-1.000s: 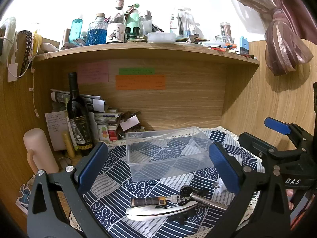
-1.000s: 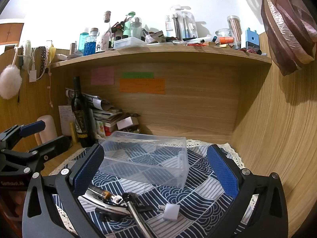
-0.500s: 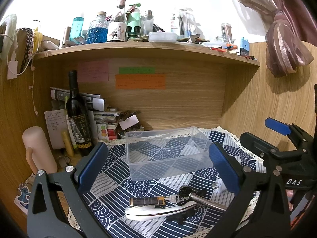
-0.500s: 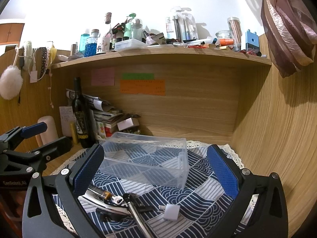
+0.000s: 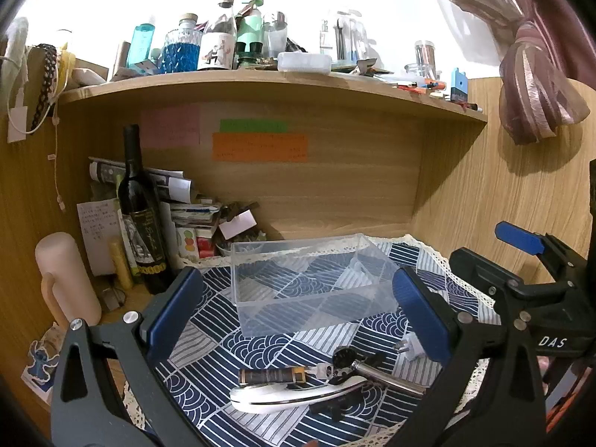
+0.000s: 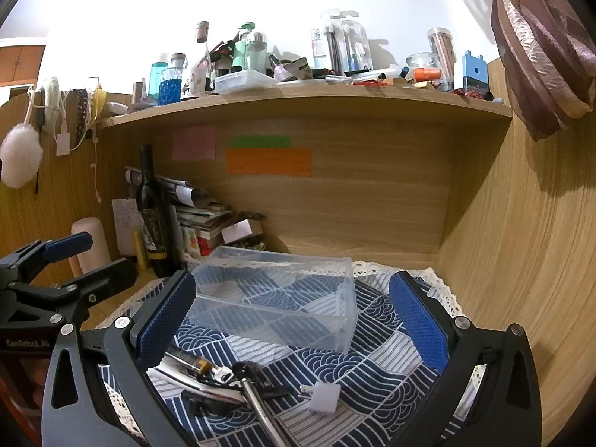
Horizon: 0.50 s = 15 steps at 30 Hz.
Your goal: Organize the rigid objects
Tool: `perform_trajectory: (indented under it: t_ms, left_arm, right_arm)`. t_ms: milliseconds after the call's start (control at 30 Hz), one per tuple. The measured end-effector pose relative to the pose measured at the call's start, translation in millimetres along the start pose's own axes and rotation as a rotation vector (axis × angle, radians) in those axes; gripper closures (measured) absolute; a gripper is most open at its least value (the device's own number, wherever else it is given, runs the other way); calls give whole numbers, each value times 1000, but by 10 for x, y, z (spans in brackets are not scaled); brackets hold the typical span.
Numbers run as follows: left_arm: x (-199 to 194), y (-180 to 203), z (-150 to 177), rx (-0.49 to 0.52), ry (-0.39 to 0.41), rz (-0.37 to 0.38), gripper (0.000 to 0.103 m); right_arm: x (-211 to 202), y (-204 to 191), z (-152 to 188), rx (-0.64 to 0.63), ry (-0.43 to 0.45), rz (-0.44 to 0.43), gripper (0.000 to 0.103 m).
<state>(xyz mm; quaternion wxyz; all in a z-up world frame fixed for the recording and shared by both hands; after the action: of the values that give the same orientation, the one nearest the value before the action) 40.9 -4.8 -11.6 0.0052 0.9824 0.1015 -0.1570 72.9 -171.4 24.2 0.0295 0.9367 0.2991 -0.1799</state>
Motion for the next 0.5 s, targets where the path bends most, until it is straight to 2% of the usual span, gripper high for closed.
perform_trajectory:
  t_ms: [267, 333, 400, 500]
  left_arm:
    - [27, -70, -16, -19, 11, -17, 0]
    - [88, -124, -3, -30, -9, -24, 5]
    - [158, -158, 33, -31, -40, -33, 13]
    - [303, -199, 175, -23, -108, -45, 15]
  right_arm:
    - [53, 43, 56, -18, -6, 11, 0]
    - [69, 93, 88, -6, -14, 9, 0]
    - [89, 162, 128, 7, -27, 11, 8]
    - [142, 280, 223, 33, -69, 14, 18]
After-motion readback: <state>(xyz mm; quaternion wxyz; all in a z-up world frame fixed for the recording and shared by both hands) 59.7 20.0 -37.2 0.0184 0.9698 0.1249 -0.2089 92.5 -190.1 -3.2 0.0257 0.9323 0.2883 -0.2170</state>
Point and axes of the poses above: each gripper's, at about its wrist camera, not at the fingertips, and x roughly the way its jaws point, y to its right, z to its underside, the point moved 4 cm from there along x, roughly the way its jaws point, and after that the axes turned 14 degrees about -z, right-handed, at the moved point
